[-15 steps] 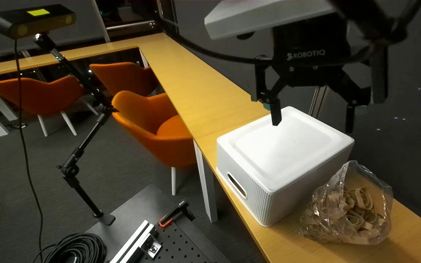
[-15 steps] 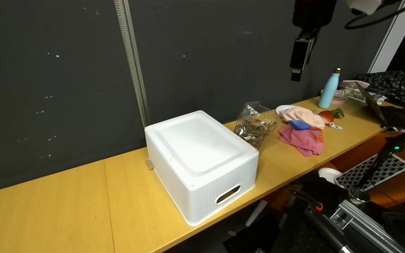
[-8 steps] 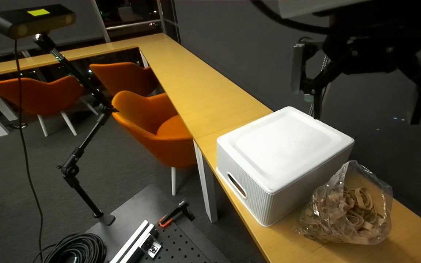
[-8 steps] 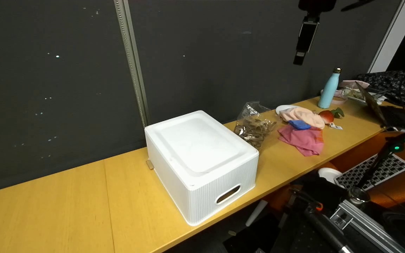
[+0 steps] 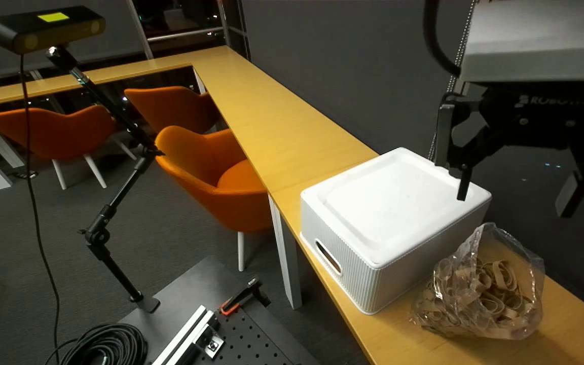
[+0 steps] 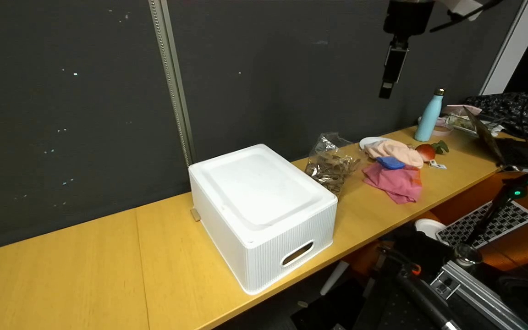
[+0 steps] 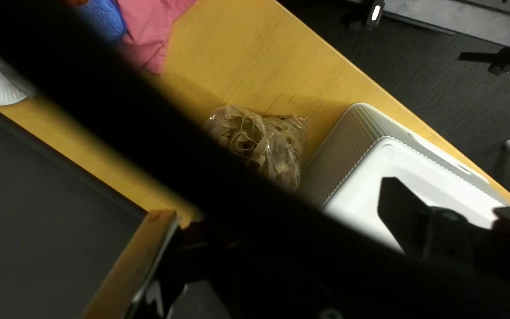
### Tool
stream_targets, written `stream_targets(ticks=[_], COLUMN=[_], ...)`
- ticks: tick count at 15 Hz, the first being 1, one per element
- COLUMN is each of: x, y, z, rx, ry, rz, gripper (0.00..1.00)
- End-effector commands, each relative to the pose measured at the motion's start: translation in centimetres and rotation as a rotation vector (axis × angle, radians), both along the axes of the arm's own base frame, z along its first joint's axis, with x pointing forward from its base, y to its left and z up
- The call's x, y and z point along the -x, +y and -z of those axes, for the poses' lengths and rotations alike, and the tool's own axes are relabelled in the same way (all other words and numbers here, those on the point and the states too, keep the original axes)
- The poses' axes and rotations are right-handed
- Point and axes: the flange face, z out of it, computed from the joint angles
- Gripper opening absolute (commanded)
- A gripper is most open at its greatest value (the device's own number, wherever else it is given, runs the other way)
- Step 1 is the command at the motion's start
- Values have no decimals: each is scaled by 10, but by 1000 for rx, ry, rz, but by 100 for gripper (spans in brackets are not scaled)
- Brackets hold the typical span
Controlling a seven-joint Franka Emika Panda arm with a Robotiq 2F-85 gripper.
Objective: Put some rubber bands on the basket
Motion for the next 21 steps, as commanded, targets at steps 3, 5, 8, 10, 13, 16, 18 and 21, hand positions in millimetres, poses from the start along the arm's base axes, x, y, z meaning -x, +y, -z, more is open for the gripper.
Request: stream_targets(ticks=[3, 5, 8, 10, 13, 16, 18, 21], x=[-6, -9, -21, -32, -43, -49, -52, -55], y=[-31, -47, -60, -60, -52, -51, -54, -57], z=[16, 31, 62, 82, 108, 130, 145, 166], rx=[-18, -3, 15, 19, 17, 6, -10, -42], ry=[1, -7, -30, -51, -69, -89, -108, -126], rz=[-26, -22, -36, -52, -78, -98, -107, -123], gripper=[35, 20, 1, 0, 0, 0, 0, 0])
